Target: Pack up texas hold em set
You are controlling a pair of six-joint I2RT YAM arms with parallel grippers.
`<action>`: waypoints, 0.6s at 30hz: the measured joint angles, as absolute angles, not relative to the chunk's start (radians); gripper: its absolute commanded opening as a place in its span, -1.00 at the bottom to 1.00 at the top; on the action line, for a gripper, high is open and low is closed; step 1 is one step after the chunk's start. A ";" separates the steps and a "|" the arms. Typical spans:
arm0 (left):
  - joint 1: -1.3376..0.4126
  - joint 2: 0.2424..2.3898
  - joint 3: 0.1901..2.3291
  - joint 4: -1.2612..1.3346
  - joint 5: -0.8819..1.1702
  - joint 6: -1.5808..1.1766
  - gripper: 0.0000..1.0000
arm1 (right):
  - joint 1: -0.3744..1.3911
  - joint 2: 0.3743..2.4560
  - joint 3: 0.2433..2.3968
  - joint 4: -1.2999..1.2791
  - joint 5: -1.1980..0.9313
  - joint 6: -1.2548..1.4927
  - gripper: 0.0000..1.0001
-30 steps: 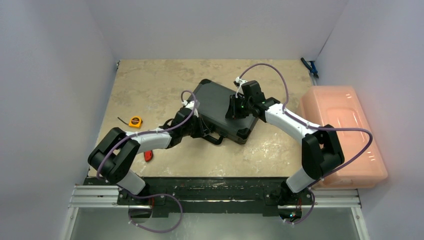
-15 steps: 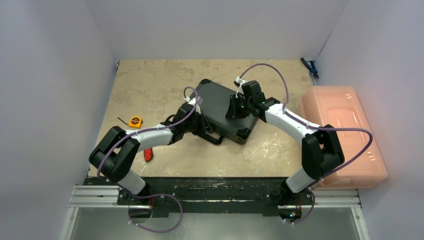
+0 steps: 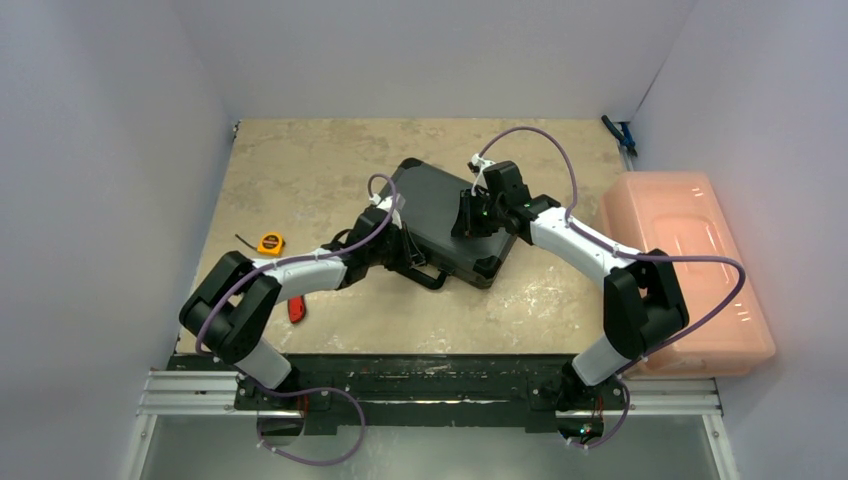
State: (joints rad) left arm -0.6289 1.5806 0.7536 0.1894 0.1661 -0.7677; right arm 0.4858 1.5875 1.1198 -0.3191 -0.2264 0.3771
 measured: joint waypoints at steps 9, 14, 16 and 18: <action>-0.629 1.595 0.717 0.223 0.150 -0.787 -1.00 | 0.486 1.588 1.118 -0.317 -0.226 0.377 -0.50; -0.630 1.608 0.691 0.232 0.137 -0.799 -1.00 | 0.485 1.588 1.117 -0.316 -0.226 0.377 -0.50; -0.631 1.608 0.689 0.239 0.133 -0.801 -1.00 | 0.485 1.587 1.116 -0.316 -0.226 0.377 -0.50; -0.631 1.611 0.685 0.248 0.132 -0.802 -1.00 | 0.485 1.586 1.116 -0.316 -0.226 0.377 -0.50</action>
State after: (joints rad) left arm -0.6312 1.6112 0.6853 0.2478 0.1318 -0.8024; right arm 0.4850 1.5864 1.1156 -0.3157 -0.2264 0.3775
